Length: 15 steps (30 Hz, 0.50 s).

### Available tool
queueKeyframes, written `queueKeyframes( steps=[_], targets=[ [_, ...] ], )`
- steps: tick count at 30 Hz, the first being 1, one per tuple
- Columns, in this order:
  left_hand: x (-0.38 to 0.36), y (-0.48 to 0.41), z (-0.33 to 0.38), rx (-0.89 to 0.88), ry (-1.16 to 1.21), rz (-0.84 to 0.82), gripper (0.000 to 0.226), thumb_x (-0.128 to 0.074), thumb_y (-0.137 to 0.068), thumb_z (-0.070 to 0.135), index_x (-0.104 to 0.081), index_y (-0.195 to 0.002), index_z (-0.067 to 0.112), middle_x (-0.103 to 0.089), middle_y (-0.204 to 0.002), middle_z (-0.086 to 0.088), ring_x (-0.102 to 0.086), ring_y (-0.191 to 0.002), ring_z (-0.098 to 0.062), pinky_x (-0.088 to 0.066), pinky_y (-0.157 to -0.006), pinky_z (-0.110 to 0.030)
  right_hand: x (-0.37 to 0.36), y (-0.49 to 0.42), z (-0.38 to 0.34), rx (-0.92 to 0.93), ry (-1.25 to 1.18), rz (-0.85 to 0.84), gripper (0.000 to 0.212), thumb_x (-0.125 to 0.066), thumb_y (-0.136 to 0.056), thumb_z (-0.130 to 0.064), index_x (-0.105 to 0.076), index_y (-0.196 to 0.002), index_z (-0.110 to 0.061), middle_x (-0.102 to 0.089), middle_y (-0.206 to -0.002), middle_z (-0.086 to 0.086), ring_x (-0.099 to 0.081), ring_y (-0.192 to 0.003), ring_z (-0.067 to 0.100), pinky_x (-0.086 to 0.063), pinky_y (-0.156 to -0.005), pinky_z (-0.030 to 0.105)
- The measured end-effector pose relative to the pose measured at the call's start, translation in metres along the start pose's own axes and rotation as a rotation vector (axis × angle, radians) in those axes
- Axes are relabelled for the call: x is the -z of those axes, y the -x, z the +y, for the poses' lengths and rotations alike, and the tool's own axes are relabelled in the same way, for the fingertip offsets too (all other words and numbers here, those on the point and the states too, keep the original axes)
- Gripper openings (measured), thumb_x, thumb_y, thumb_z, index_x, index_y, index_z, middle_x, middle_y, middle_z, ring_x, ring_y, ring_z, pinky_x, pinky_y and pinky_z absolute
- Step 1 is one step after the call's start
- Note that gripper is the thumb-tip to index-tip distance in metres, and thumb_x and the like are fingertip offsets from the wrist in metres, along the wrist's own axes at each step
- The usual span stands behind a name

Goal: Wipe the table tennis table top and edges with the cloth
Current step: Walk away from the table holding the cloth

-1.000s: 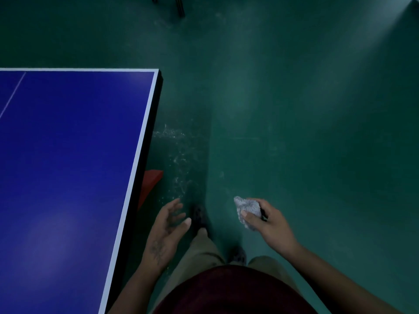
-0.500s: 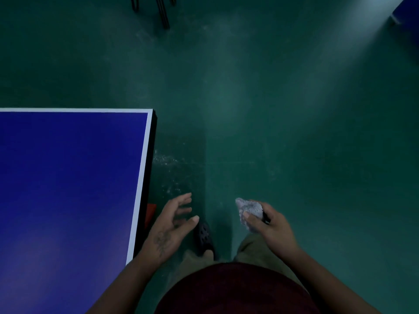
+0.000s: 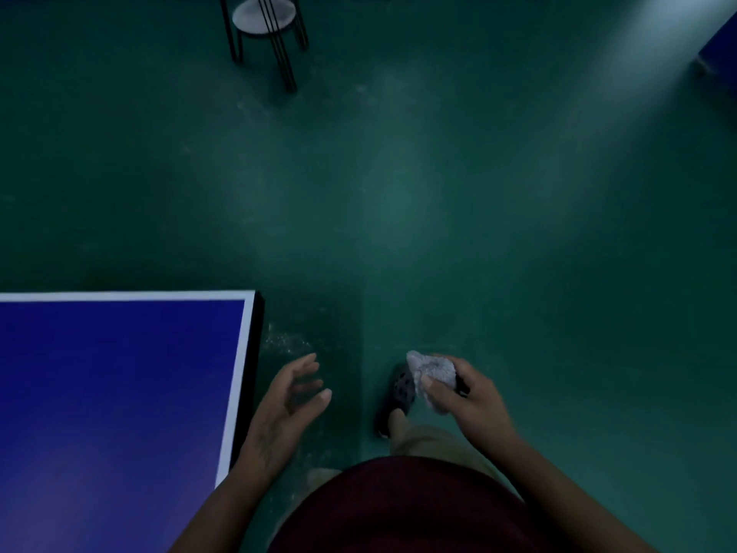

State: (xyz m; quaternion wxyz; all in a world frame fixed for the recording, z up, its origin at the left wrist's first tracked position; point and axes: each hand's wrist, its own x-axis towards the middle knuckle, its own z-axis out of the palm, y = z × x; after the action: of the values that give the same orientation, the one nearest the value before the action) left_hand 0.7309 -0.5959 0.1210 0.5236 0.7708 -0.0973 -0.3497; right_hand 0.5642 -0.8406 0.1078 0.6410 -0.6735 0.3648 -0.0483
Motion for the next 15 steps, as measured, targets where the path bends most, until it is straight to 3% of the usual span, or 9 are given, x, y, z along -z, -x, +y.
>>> queueKeyframes(
  steps=[2,4,10,15],
  targets=[
    [-0.005,-0.031,0.02,0.001,0.013,0.025,0.053,-0.075,-0.098,0.015,-0.058,-0.143,0.036,-0.064,-0.143,0.01,-0.065,-0.127,-0.007,-0.057,-0.101,-0.029,0.011,-0.038,-0.015,0.001,-0.018,-0.006,0.022,-0.077,-0.097,-0.021,-0.073,-0.117,-0.029,-0.078,-0.104,-0.018,-0.074,-0.093,0.001,-0.056,-0.076,0.016],
    [-0.007,-0.06,0.041,0.017,0.034,0.031,0.053,-0.075,-0.098,0.01,-0.058,-0.144,0.031,-0.064,-0.143,0.007,-0.065,-0.129,-0.01,-0.058,-0.095,-0.024,0.022,-0.074,-0.032,-0.023,-0.05,-0.012,0.022,-0.076,-0.098,-0.021,-0.073,-0.119,-0.028,-0.078,-0.107,-0.018,-0.074,-0.096,0.001,-0.057,-0.077,0.016],
    [-0.014,-0.14,0.096,-0.023,0.067,0.114,0.053,-0.073,-0.098,0.002,-0.058,-0.143,0.028,-0.065,-0.14,0.007,-0.067,-0.119,0.001,-0.056,-0.089,-0.012,0.052,-0.171,-0.081,-0.023,-0.061,-0.066,0.019,-0.076,-0.097,-0.021,-0.075,-0.116,-0.025,-0.08,-0.106,-0.014,-0.076,-0.098,0.005,-0.057,-0.078,0.017],
    [-0.009,-0.197,0.12,-0.015,0.078,0.143,0.052,-0.073,-0.099,0.002,-0.058,-0.142,0.027,-0.064,-0.141,0.005,-0.068,-0.122,-0.006,-0.058,-0.092,-0.02,0.063,-0.236,-0.118,-0.02,-0.126,-0.037,0.018,-0.076,-0.097,-0.021,-0.075,-0.115,-0.024,-0.081,-0.105,-0.011,-0.076,-0.095,0.005,-0.056,-0.075,0.015]
  ],
)
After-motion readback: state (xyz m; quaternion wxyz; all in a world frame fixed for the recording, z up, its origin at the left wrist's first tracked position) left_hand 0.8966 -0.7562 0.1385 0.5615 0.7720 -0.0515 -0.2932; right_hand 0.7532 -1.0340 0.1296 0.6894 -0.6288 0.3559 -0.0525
